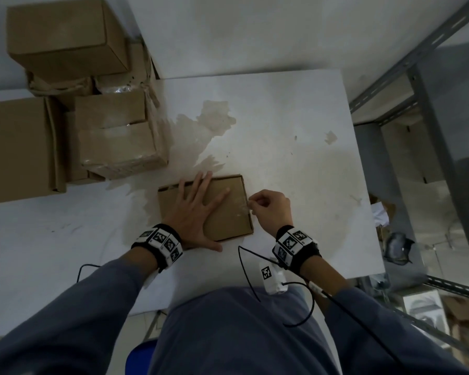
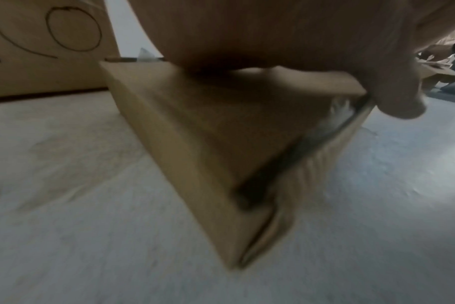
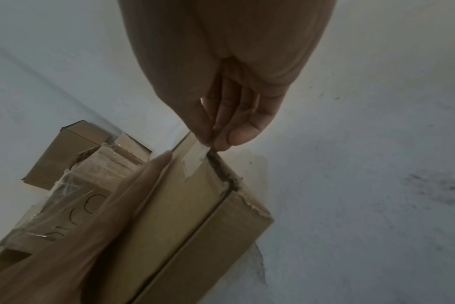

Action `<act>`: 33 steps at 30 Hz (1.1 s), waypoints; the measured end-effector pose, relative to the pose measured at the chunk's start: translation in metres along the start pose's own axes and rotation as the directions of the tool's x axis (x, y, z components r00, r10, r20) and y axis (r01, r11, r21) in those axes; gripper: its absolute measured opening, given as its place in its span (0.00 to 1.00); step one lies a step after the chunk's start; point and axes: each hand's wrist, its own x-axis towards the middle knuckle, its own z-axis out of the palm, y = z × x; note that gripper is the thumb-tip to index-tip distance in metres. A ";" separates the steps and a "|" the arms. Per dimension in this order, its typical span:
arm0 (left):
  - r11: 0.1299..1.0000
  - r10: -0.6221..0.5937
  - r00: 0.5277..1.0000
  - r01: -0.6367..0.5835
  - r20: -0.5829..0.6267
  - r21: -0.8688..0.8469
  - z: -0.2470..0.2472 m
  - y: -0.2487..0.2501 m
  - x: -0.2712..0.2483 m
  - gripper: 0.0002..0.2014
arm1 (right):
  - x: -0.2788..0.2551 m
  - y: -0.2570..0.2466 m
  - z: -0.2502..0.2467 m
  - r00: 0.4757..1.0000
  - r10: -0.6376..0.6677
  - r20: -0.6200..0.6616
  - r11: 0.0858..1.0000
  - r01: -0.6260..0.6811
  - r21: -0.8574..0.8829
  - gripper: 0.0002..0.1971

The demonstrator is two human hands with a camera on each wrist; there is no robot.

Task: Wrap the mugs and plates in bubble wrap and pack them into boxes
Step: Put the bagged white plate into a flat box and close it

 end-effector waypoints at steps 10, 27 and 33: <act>0.999 0.024 0.999 -0.023 -0.048 0.023 0.000 0.001 -0.004 0.60 | -0.001 0.006 0.005 0.997 -0.008 -0.075 0.998 0.012 0.058 0.05; 0.999 0.027 0.999 -0.025 -0.047 0.030 0.001 0.002 -0.005 0.57 | 0.007 0.020 0.016 0.994 0.107 -0.026 0.977 -0.101 0.190 0.05; 0.999 0.023 0.999 -0.021 -0.049 0.037 0.001 0.002 -0.005 0.58 | 0.007 0.023 0.026 0.981 0.195 -0.005 0.939 -0.186 0.288 0.10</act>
